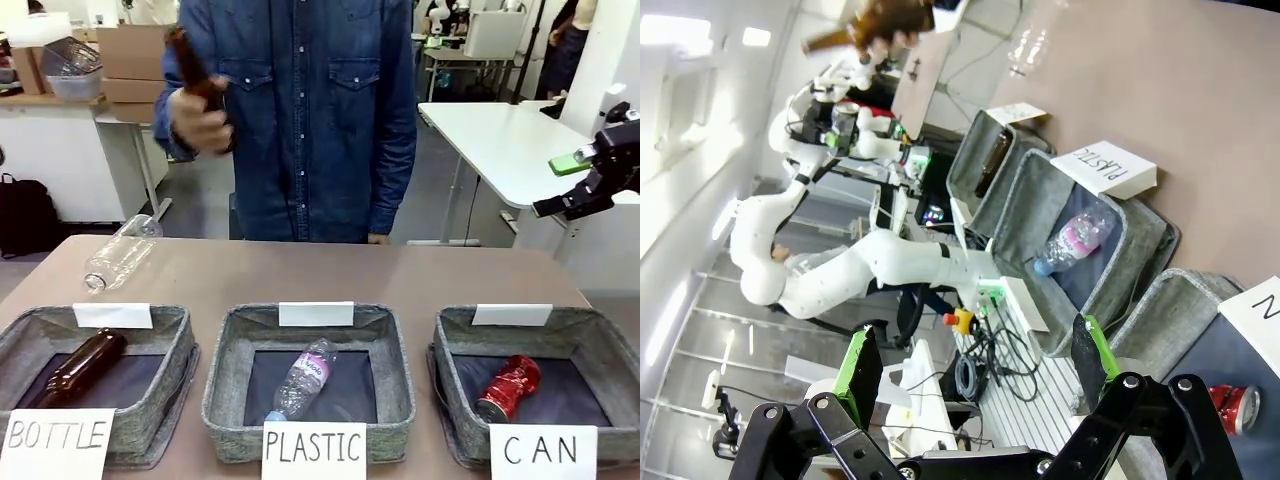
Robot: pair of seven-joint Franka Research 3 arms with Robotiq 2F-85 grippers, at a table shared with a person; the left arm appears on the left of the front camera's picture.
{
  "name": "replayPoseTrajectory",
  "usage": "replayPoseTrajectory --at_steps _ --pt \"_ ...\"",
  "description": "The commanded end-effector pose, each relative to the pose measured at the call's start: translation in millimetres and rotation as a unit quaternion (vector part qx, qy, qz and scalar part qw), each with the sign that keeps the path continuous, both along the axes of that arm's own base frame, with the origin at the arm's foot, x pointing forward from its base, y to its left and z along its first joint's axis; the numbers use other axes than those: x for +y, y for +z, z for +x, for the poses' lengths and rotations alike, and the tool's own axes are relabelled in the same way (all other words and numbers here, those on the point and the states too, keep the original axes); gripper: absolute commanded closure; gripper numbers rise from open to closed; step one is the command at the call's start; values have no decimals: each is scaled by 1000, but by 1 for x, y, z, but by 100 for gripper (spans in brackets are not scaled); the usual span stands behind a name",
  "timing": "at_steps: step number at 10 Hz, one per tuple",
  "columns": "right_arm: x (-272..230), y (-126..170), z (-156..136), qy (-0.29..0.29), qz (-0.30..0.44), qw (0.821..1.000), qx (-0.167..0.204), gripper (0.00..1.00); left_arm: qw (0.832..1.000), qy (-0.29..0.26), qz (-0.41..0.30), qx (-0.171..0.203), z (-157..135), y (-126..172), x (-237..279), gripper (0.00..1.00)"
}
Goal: Sort the can waste into the basket.
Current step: Pick up the can waste from the table and place it in the right Fabric basket.
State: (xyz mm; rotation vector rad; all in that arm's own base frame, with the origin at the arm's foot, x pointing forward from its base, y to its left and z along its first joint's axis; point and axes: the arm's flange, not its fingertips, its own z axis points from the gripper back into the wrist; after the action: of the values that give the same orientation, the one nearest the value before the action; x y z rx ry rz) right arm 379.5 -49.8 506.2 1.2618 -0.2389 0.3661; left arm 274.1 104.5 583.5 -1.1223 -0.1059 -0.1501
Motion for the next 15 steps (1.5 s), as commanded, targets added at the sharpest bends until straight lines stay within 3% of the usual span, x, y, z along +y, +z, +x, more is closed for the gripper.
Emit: replayPoseTrajectory --at_steps 1,2,4,6,12,15 --pt "-1 1 1 8 3 1000 -15 0 999 -22 28 5 14 -7 -3 56" --pt "-1 1 1 8 3 1000 -15 0 998 -59 -21 19 29 2 29 56" --pt "-1 1 1 8 3 1000 -15 0 997 55 -60 9 25 11 105 56" --pt "-1 1 1 8 3 1000 -15 0 991 86 -101 5 8 1 137 56" --pt "-1 1 1 8 3 1000 -15 0 995 60 -83 1 6 -3 119 56" --pt "-1 1 1 8 3 1000 -15 0 999 5 -34 -31 -9 7 32 56"
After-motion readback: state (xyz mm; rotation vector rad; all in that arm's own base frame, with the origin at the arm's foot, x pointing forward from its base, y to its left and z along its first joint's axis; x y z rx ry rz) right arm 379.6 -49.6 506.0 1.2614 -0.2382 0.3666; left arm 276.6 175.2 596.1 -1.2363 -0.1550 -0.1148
